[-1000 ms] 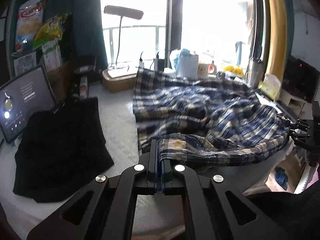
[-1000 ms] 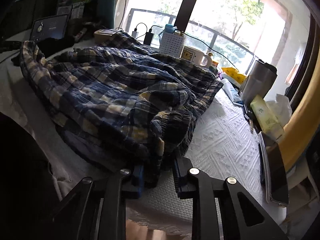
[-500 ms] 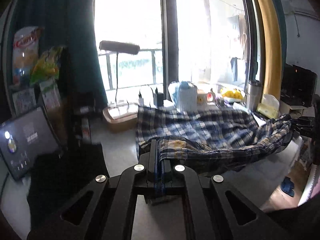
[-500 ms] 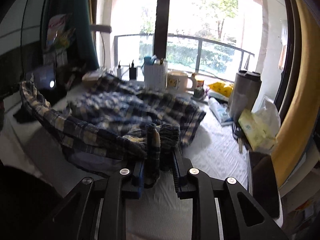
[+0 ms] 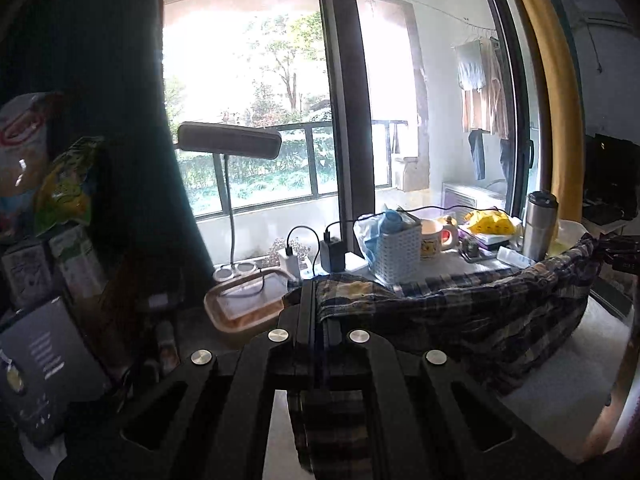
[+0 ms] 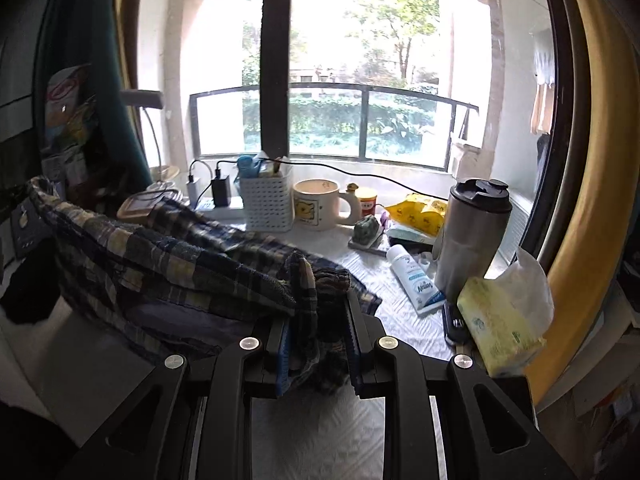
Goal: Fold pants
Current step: 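Lift and fold the pants in half with both grippers, then release, then grasp the folded pants edge with the left gripper while the right gripper grasps the cuff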
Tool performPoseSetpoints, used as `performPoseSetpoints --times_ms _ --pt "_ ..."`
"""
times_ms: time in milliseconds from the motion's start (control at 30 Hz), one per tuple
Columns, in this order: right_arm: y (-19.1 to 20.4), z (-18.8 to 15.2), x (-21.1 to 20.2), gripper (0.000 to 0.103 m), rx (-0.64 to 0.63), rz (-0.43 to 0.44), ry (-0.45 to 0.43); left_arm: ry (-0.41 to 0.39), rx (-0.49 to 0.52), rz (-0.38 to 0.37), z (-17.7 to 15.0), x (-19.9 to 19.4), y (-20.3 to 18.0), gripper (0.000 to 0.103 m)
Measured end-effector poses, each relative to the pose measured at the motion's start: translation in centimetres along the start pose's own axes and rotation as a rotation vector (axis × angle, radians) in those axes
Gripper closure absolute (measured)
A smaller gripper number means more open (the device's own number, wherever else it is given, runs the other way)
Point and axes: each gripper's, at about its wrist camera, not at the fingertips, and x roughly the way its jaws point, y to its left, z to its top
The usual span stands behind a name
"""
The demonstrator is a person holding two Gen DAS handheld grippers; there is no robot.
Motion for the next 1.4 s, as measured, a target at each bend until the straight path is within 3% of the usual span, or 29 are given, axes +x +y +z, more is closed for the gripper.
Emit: performPoseSetpoints --times_ms 367,700,767,800,833,867,933,967,1200,1400 --pt "-2.7 2.7 8.9 0.08 0.055 -0.064 0.072 0.08 0.082 -0.028 2.1 11.7 0.2 0.102" --pt "-5.2 3.1 16.5 0.079 0.122 -0.11 0.167 0.193 0.066 -0.051 0.6 21.5 0.6 0.101" --pt "-5.4 3.3 17.6 0.072 0.118 -0.132 0.178 0.212 0.066 -0.054 0.5 22.8 0.7 0.1" --pt "-5.5 3.4 18.1 0.068 0.114 -0.152 0.184 0.229 0.061 -0.066 0.5 23.4 0.8 0.098" --pt "-5.6 3.5 18.6 0.055 0.114 -0.171 0.187 0.235 0.058 -0.069 0.6 23.6 0.8 0.082" --pt "-5.8 3.5 18.8 0.035 0.117 -0.184 0.184 0.229 0.051 -0.063 0.6 23.5 1.0 0.05" --pt "-6.1 3.7 18.8 0.014 0.131 -0.184 0.166 0.205 0.035 -0.054 0.8 22.9 1.5 0.015" --pt "-6.2 3.9 18.7 0.014 0.13 -0.189 0.16 0.204 0.027 -0.06 0.9 22.4 1.9 0.009" --pt "-5.9 3.6 16.4 0.014 0.143 -0.195 0.143 0.275 -0.014 -0.005 -0.3 18.5 3.5 0.009" --pt "-5.8 0.7 12.7 0.014 0.235 -0.17 0.157 0.414 -0.088 -0.055 -6.0 14.9 2.4 0.009"
